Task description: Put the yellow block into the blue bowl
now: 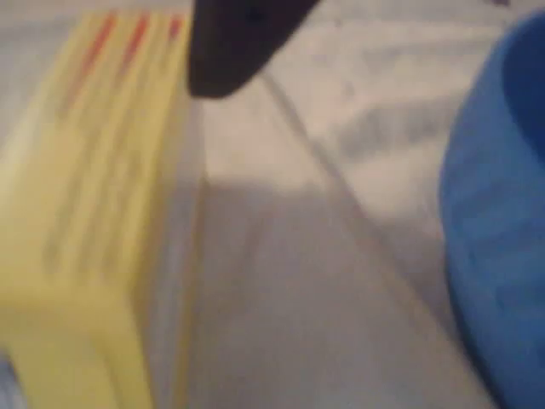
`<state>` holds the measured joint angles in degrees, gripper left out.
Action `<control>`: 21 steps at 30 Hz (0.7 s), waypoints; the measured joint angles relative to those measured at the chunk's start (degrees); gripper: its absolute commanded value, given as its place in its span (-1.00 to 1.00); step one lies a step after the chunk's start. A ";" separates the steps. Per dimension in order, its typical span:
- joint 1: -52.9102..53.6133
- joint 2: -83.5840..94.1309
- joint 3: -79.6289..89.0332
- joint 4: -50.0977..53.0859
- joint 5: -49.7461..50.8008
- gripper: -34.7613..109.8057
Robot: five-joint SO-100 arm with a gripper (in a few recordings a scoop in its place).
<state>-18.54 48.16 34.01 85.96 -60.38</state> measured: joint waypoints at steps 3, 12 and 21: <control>0.00 -0.88 -0.26 0.88 0.09 -0.21; 1.67 -4.39 -0.62 1.23 0.09 -0.21; 1.32 -5.19 -0.70 1.23 0.26 -0.21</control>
<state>-17.23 42.98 33.31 87.19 -60.12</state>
